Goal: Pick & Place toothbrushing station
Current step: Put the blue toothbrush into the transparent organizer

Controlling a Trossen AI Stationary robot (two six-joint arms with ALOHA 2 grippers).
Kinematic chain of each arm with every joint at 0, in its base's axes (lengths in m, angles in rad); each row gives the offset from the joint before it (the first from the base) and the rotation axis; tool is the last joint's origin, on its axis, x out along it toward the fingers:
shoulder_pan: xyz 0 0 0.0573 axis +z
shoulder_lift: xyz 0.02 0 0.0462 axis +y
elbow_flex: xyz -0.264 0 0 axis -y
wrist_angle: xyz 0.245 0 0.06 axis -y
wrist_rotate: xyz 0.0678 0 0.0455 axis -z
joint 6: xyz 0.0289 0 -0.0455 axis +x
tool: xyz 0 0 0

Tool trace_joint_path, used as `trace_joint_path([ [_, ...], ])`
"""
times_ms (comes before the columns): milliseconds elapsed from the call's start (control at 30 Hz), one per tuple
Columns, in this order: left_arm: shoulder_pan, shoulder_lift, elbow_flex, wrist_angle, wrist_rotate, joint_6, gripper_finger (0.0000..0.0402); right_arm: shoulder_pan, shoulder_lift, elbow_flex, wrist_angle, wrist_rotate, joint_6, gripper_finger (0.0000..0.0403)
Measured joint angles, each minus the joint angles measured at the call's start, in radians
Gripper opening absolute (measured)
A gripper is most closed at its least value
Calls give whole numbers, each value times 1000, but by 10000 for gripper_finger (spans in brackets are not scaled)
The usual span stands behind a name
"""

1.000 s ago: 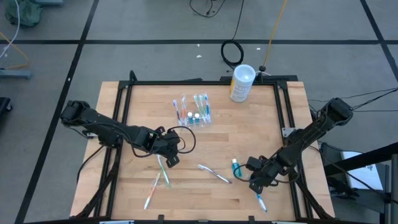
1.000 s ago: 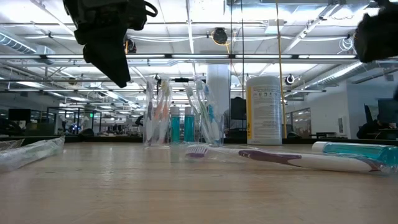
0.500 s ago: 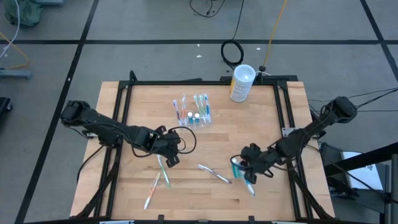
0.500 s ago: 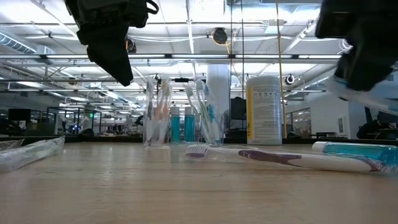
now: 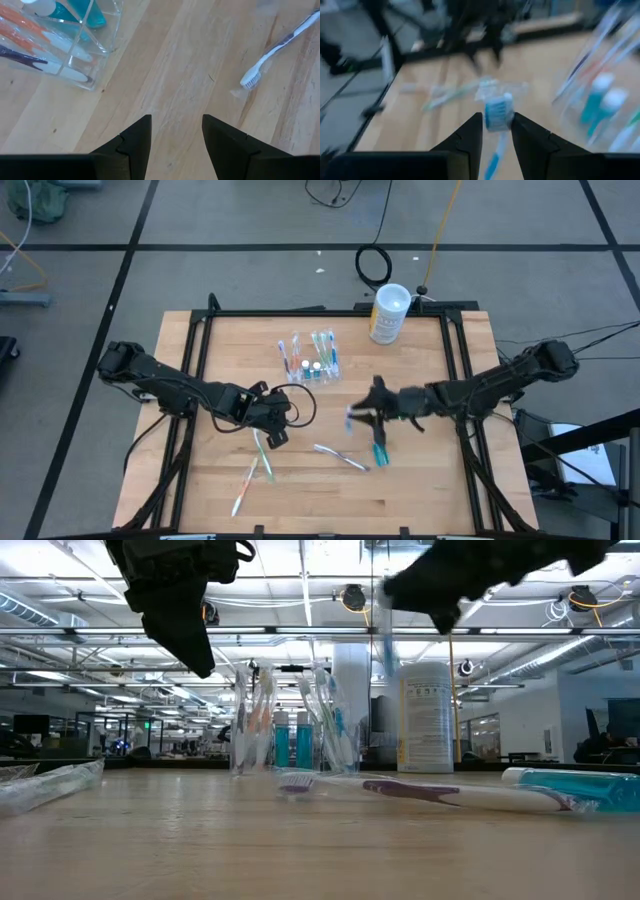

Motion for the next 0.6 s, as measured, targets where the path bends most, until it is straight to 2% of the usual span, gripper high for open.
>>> trace_joint_path([
  [200,0,0,0,1,-3,14,182,-174,0,0,201,-2,-162,87],
  [333,1,0,0,1,-36,16,182,-295,0,0,274,0,-239,76],
  [467,1,0,0,1,-42,16,182,-406,0,1,260,-1,-261,70],
  [600,1,0,0,1,-42,20,182,-470,25,1,234,-18,-256,68],
])
